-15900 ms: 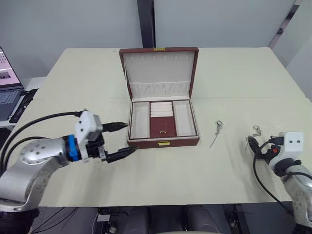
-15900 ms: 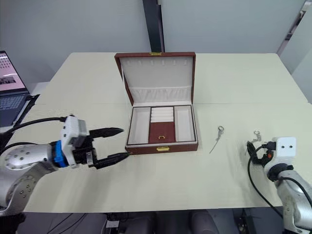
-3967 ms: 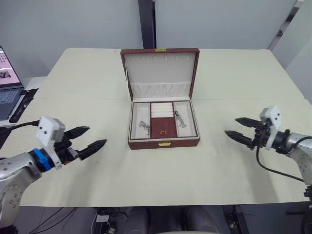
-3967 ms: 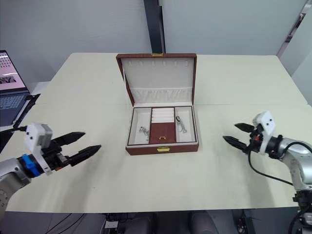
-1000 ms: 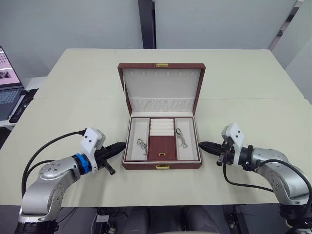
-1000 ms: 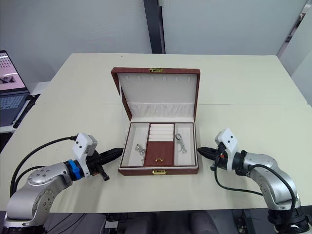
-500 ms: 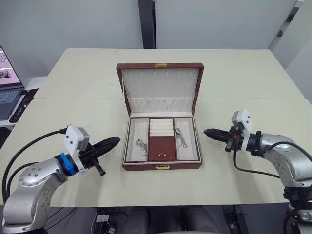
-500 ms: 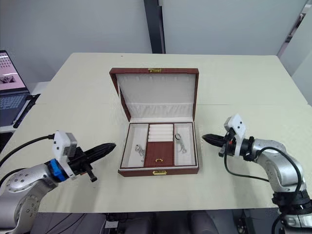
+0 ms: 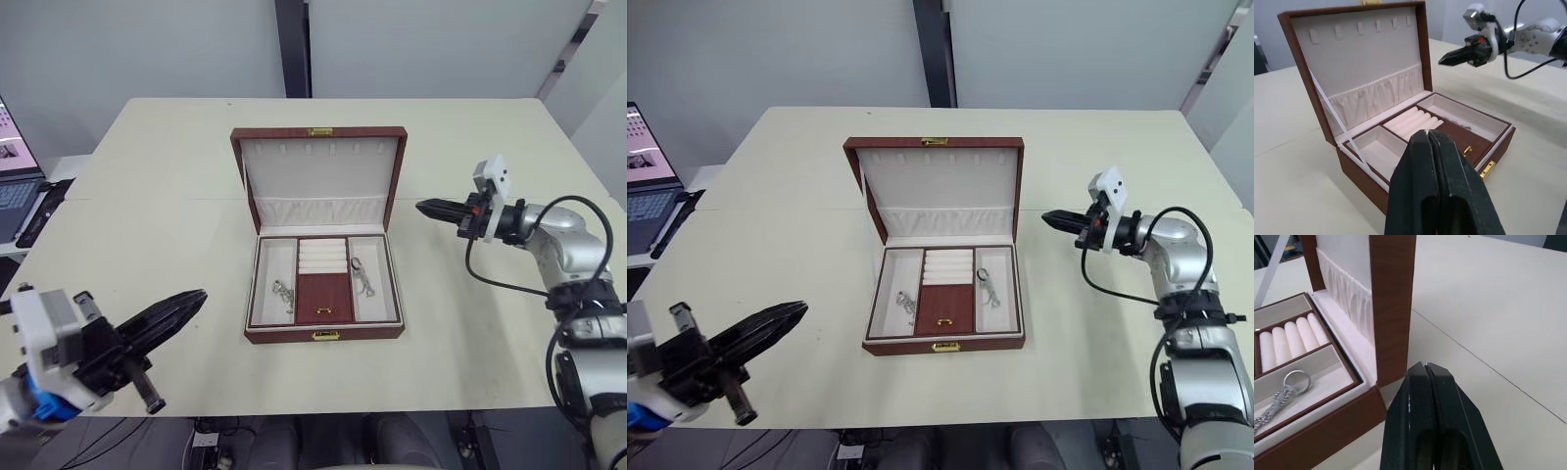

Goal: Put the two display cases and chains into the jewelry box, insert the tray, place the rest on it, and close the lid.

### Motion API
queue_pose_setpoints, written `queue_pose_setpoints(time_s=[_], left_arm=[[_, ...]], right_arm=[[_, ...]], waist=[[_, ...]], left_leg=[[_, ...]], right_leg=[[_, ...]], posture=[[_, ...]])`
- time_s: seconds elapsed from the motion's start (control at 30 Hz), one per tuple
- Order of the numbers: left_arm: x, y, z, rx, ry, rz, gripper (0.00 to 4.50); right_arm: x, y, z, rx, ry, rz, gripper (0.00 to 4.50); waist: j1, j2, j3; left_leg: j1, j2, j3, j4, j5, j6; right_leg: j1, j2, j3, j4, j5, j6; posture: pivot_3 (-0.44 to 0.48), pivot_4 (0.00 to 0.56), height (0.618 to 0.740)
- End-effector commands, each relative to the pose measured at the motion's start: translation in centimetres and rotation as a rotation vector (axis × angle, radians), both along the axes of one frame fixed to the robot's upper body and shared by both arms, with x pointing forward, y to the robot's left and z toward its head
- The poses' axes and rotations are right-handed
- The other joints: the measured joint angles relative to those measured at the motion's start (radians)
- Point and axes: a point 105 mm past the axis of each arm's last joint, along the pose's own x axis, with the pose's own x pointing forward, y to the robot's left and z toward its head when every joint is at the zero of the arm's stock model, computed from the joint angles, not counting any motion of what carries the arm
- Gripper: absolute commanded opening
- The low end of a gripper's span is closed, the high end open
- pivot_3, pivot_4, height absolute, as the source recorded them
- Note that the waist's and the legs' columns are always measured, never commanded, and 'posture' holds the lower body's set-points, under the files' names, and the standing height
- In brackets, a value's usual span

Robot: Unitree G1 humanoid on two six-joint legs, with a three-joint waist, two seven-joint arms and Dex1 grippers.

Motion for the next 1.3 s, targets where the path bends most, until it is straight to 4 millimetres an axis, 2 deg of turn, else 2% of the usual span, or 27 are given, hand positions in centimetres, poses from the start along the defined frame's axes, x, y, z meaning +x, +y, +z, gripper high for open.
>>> queue_pose_setpoints(time_s=[0.03, 0.2, 0.37, 0.63, 1.13, 1.2, 1.3], left_arm=[[-1.9, 0.0, 1.4, 0.026, -0.028, 0.034, 0.01], [-3.5, 0.5, 1.5, 0.022, -0.006, 0.092, 0.01], [-4.4, 0.3, 1.3, 0.023, 0.003, 0.129, 0.01], [-4.8, 0.0, 1.0, 0.024, -0.012, 0.154, 0.01], [-3.6, -0.2, 2.1, -0.009, -0.048, 0.149, 0.01], [-3.5, -0.3, 2.1, -0.012, -0.048, 0.15, 0.01], [-3.4, -0.2, 2.2, -0.015, -0.044, 0.155, 0.01]], right_arm=[[1.4, 0.3, 1.9, -0.01, -0.084, 0.003, 0.0], [3.1, 1.7, 3.5, 0.046, -0.117, -0.011, 0.0], [3.3, 4.2, 4.2, 0.067, -0.127, 0.064, 0.0], [3.2, 6.2, 5.1, 0.105, -0.147, 0.118, 0.0], [1.6, 7.7, 4.9, 0.123, -0.126, 0.274, 0.0], [1.1, 7.8, 4.7, 0.126, -0.106, 0.314, 0.0], [-0.9, 7.7, 4.0, 0.115, -0.026, 0.461, 0.0]], waist=[[-0.005, 0.0, 0.0], [-0.011, 0.002, 0.001], [-0.009, 0.002, 0.002], [-0.012, 0.003, 0.002], [-0.015, 0.004, 0.003], [-0.015, 0.004, 0.003], [-0.014, 0.004, 0.003]], left_leg=[[0.0, 0.0, 0.0, 0.0, 0.0, 0.0], [0.0, 0.0, 0.0, 0.0, 0.0, 0.0], [0.0, 0.0, 0.0, 0.0, 0.0, 0.0], [0.0, 0.0, 0.001, 0.0, 0.0, 0.0], [0.0, 0.0, 0.001, -0.001, 0.0, 0.0], [0.0, 0.0, 0.001, -0.001, 0.0, 0.0], [0.0, 0.0, 0.001, -0.001, 0.0, 0.0]], right_leg=[[0.0, 0.0, 0.0, 0.0, 0.0, 0.0], [0.0, 0.0, 0.0, 0.0, 0.0, 0.0], [0.0, 0.0, 0.001, -0.001, 0.0, -0.001], [0.0, 0.0, 0.001, 0.0, 0.0, -0.001], [-0.001, 0.001, 0.0, 0.001, 0.0, -0.001], [-0.001, 0.001, 0.0, 0.001, 0.0, -0.001], [-0.001, 0.001, 0.0, 0.001, 0.0, -0.001]], posture=[[0.0, 0.15, 0.74], [0.0, 0.15, 0.74], [0.0, 0.15, 0.74], [0.0, 0.15, 0.74], [0.0, 0.15, 0.74], [0.0, 0.15, 0.74], [0.0, 0.15, 0.74]])
